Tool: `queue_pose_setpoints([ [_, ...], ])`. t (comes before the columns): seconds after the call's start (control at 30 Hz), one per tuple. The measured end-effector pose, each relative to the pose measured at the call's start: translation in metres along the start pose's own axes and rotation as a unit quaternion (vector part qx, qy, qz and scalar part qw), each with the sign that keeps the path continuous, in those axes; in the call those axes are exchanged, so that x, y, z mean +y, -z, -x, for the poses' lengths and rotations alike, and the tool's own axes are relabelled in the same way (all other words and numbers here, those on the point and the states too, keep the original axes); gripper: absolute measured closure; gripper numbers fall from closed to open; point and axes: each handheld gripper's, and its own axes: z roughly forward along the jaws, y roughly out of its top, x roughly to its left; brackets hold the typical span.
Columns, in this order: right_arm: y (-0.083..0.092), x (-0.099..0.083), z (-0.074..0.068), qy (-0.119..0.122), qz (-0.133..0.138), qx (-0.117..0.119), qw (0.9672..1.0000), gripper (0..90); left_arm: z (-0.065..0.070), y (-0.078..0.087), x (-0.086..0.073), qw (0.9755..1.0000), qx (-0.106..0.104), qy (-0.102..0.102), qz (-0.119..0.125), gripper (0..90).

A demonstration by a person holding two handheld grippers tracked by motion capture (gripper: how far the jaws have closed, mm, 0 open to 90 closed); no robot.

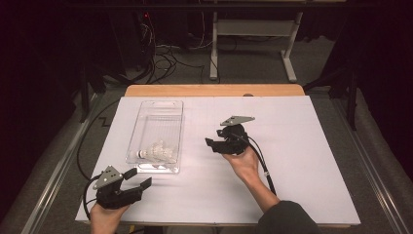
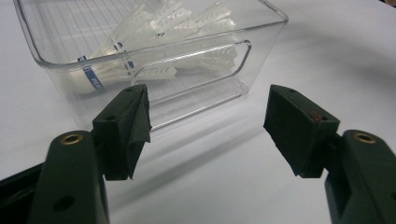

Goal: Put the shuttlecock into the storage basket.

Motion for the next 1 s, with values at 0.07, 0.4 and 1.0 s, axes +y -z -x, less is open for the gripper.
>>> queue_pose_setpoints([
  [0.07,0.002,-0.001,0.002,0.001,0.001,-0.001,1.0,43.6,0.0,0.0,0.0,1.0,0.0,0.0,-0.001,32.1],
  [0.4,0.012,-0.011,0.012,-0.007,0.008,-0.009,0.9999,43.7,0.0,0.0,0.0,1.0,0.001,0.001,-0.001,32.0],
  [1.0,0.035,-0.026,0.033,-0.02,0.013,-0.03,0.9993,43.4,0.0,0.0,0.0,1.0,0.002,0.001,-0.001,32.1],
])
